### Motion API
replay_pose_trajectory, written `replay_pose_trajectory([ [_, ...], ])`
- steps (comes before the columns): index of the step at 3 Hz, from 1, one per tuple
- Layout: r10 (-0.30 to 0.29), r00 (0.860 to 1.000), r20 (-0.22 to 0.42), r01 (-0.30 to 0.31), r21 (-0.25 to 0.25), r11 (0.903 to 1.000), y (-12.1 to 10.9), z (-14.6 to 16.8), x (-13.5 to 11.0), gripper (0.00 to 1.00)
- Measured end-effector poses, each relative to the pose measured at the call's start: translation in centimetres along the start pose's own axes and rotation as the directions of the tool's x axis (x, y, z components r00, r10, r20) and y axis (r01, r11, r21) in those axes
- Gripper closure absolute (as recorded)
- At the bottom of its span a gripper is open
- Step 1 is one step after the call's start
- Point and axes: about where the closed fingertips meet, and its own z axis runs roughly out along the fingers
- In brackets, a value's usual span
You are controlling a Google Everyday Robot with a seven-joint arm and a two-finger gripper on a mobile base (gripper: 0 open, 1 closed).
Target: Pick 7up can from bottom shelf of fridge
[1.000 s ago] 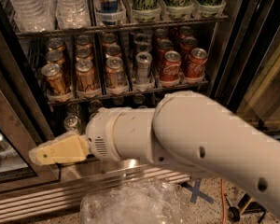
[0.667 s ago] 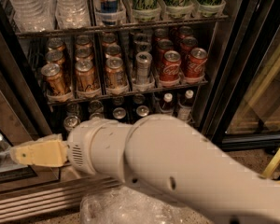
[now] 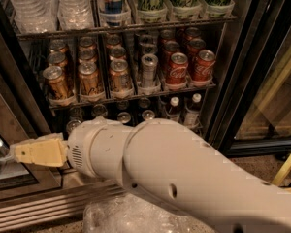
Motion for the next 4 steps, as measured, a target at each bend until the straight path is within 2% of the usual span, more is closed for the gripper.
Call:
replay_pose_trajectory([
  [1, 0.055, 0.998, 0.022, -0.055, 0.035, 0.9979, 0.0, 1.2, 0.5, 0.0],
  [2, 0.262, 0.964, 0.049, -0.265, 0.085, 0.9604, 1.5, 4.5, 4.1, 0.0],
  [3, 0.3, 0.952, 0.058, -0.305, 0.114, 0.9457, 4.1, 6.4, 6.8, 0.0],
  [4, 0.27, 0.96, 0.07, -0.279, 0.215, 0.936, 4.2, 6.8, 9.8, 0.0],
])
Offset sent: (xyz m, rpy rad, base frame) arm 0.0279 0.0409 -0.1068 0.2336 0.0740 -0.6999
